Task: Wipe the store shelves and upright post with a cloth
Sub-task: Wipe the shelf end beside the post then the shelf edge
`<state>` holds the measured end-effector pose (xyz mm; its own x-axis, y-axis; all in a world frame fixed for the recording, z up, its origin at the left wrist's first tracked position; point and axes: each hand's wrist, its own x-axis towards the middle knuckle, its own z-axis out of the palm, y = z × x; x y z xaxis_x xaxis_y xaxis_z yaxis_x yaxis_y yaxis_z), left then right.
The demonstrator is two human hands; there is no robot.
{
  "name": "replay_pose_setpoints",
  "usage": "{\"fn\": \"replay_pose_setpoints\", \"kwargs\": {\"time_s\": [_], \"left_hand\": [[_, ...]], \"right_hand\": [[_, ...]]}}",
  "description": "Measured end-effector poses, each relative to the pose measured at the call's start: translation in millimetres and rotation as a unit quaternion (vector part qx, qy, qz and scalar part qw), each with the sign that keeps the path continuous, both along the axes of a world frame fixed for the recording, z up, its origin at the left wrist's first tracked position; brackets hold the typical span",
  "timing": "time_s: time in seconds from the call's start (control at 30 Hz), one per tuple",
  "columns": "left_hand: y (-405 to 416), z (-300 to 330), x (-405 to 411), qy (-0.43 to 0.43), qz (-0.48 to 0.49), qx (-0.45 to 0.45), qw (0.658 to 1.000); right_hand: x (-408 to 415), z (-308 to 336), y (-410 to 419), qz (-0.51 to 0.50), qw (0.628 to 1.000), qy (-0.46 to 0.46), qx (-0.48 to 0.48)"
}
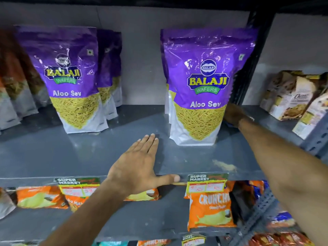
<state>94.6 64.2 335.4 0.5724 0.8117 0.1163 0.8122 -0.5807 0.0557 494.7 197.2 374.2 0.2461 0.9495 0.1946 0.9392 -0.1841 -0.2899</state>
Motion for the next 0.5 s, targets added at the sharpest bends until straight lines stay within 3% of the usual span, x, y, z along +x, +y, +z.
{"fn": "replay_pose_setpoints", "kwargs": {"time_s": [0.5], "left_hand": [[-7.4, 9.2, 1.2, -0.021, -0.003, -0.040, 0.999]], "right_hand": [[-64.9, 3.1, -192.9, -0.071, 0.997, 0.006, 0.009]]}}
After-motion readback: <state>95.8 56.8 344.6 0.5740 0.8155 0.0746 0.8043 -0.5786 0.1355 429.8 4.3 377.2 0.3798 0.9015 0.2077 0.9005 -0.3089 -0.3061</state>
